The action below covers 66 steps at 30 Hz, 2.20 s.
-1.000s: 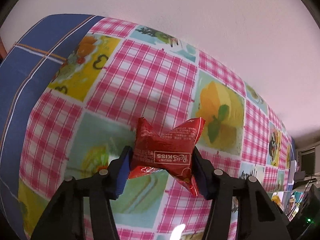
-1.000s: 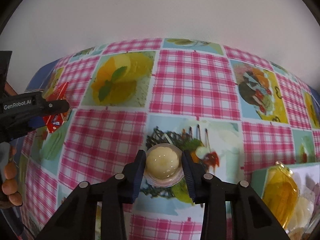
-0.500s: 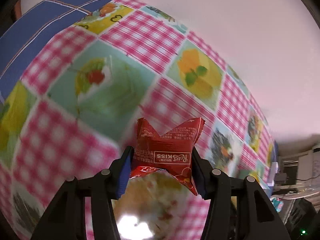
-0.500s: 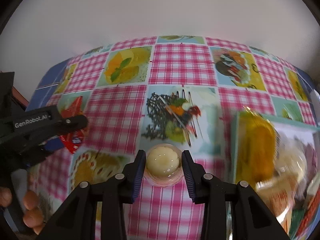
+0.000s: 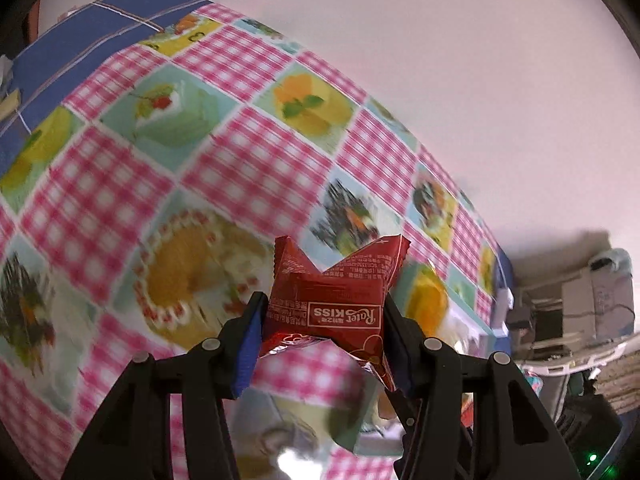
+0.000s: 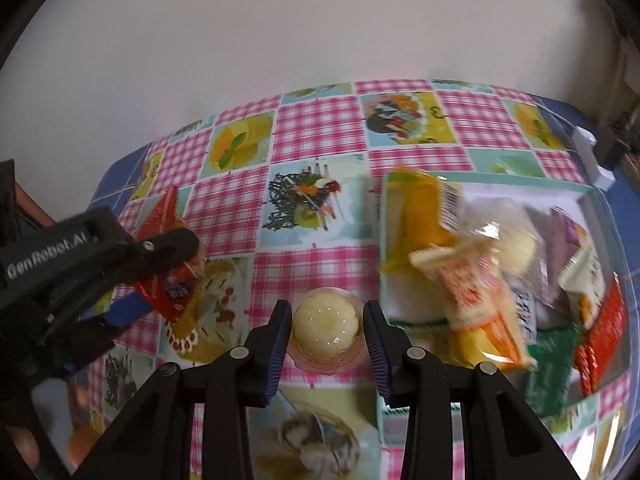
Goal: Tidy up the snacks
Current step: 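Carry both items into the white tray and open both tools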
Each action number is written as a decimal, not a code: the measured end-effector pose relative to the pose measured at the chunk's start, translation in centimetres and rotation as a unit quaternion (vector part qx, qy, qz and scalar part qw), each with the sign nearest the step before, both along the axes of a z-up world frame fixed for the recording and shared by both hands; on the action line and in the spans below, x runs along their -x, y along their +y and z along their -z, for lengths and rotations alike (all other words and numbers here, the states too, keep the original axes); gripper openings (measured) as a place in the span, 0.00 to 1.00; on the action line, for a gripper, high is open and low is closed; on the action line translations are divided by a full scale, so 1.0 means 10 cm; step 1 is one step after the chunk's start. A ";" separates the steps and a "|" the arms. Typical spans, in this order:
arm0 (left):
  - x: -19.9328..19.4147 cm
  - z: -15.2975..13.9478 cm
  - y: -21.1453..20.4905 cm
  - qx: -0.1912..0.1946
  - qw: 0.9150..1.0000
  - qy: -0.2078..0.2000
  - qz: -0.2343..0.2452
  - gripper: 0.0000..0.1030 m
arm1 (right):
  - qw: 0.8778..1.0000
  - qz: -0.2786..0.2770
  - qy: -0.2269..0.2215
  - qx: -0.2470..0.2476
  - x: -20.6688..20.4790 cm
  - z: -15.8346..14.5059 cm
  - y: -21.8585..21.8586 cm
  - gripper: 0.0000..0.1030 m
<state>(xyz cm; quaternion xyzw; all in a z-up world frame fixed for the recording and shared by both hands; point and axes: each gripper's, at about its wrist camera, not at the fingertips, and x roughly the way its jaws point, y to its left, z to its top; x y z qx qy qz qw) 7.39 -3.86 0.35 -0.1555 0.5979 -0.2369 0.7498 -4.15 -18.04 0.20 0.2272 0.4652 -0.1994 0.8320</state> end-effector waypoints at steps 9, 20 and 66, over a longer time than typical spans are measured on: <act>0.48 -0.03 -0.26 0.003 0.999 -0.014 0.041 0.54 | 0.999 0.050 -0.011 -0.015 0.56 -0.04 -0.23 0.38; 0.82 0.07 -0.86 -0.025 0.991 -0.027 0.127 0.55 | 0.988 0.152 -0.018 -0.031 1.10 -0.01 -0.88 0.38; 0.85 -0.24 -0.79 -0.161 0.966 -0.157 0.125 0.84 | 0.988 0.153 0.006 -0.013 1.19 0.14 -0.97 0.64</act>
